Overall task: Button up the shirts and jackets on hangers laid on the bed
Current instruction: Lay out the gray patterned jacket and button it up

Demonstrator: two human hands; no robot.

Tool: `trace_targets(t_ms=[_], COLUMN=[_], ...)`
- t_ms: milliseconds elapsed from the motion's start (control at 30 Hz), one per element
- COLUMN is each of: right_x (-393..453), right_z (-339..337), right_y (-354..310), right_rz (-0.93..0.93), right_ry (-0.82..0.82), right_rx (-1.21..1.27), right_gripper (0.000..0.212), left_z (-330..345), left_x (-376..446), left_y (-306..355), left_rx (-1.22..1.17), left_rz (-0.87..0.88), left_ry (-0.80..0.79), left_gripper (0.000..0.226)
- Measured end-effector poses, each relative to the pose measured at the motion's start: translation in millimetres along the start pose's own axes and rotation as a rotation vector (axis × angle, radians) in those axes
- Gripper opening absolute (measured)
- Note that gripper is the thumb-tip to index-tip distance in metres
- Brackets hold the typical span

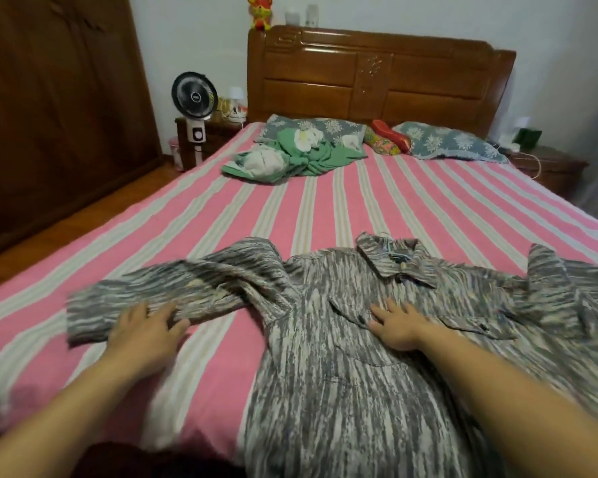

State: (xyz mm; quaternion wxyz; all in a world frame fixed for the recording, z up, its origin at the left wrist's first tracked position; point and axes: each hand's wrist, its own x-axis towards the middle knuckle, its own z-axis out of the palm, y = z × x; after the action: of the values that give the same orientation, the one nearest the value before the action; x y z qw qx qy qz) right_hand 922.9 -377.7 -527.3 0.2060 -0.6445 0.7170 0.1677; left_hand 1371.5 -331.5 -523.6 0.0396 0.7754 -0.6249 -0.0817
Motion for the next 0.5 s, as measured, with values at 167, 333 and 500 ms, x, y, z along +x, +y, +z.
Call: trace_targets(t_ms=[167, 333, 500], right_x=[-16.1, -37.1, -58.6], right_z=[-36.5, 16.1, 32.5], right_y=[-74.0, -150.0, -149.7], right_rz=[-0.104, -0.513, -0.445], right_ry=[0.212, 0.116, 0.072], right_rx=[-0.004, 0.008, 0.038], right_gripper=[0.044, 0.071, 0.082], left_z=[-21.7, -37.6, -54.4], left_x=[-23.9, -21.8, -5.0], left_y=[-60.5, -109.7, -89.0], left_rx=[-0.049, -0.301, -0.373], left_rz=[-0.263, -0.722, -0.634], left_ry=[0.289, 0.150, 0.030], left_gripper=[0.058, 0.086, 0.082])
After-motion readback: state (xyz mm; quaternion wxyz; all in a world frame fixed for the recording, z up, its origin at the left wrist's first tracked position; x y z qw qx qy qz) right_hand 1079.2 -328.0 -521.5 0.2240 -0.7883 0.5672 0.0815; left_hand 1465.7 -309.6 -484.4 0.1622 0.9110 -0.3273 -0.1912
